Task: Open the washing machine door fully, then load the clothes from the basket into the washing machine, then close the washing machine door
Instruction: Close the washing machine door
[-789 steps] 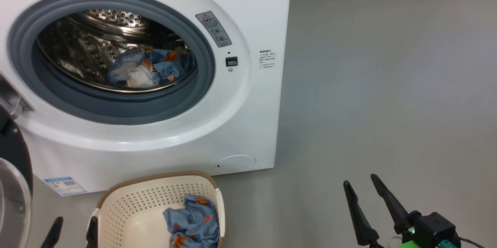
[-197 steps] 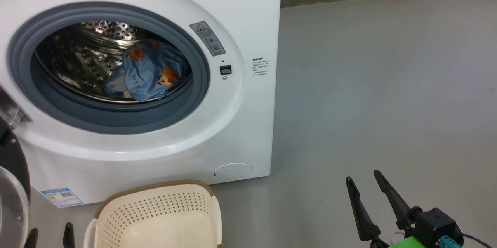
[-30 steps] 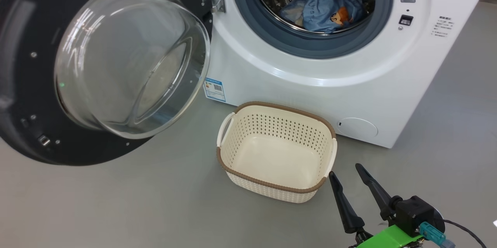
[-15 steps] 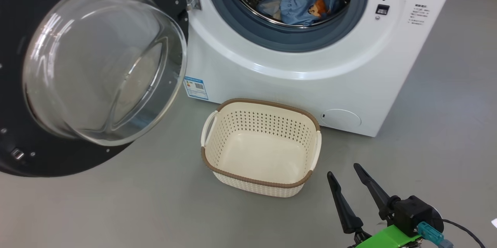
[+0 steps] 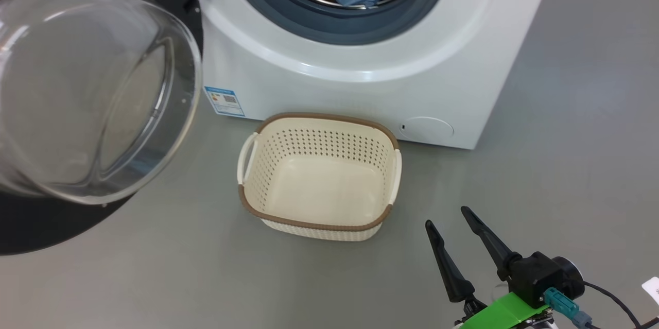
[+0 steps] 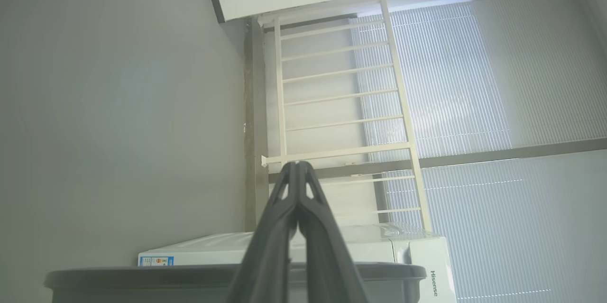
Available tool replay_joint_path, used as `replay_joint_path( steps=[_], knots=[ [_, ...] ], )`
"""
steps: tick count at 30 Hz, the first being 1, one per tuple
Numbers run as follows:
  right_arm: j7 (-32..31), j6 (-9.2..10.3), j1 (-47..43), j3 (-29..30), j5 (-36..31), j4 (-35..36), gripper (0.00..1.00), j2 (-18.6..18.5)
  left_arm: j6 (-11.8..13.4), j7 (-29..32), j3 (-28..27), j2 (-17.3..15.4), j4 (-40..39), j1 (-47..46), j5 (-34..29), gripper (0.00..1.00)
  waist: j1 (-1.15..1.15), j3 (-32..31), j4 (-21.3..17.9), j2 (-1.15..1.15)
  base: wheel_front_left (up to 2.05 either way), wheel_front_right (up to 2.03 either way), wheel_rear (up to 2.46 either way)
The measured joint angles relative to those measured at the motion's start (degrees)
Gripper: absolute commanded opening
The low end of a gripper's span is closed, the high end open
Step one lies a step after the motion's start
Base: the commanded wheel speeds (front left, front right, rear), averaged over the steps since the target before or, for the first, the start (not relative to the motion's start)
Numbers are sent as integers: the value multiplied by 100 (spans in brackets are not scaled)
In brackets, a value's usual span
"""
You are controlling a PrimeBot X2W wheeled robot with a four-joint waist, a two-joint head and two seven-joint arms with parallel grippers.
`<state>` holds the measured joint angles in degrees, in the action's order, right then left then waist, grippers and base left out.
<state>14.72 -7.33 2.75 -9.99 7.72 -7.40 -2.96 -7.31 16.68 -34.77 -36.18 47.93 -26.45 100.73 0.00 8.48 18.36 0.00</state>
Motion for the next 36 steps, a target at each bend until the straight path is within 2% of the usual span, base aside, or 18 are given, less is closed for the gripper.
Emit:
replay_joint_path(
  steps=[14,18,26,36],
  knots=[
    [1,0,12,-20,-111,179,100,-4,-1,326,-489,-64,222,-257,-155,0,0,397,-511,0,0,0,0],
    [0,0,12,-19,-111,230,100,-5,0,625,-569,-116,235,-324,-167,0,0,496,-593,0,0,0,0],
    [0,0,12,-33,-110,242,100,-5,-1,1159,-610,-226,421,-324,-271,0,0,632,-672,0,0,0,0],
    [0,0,138,-93,-90,186,100,-9,0,1830,-542,-205,466,-325,-393,0,0,682,-574,0,0,0,0]
  ],
)
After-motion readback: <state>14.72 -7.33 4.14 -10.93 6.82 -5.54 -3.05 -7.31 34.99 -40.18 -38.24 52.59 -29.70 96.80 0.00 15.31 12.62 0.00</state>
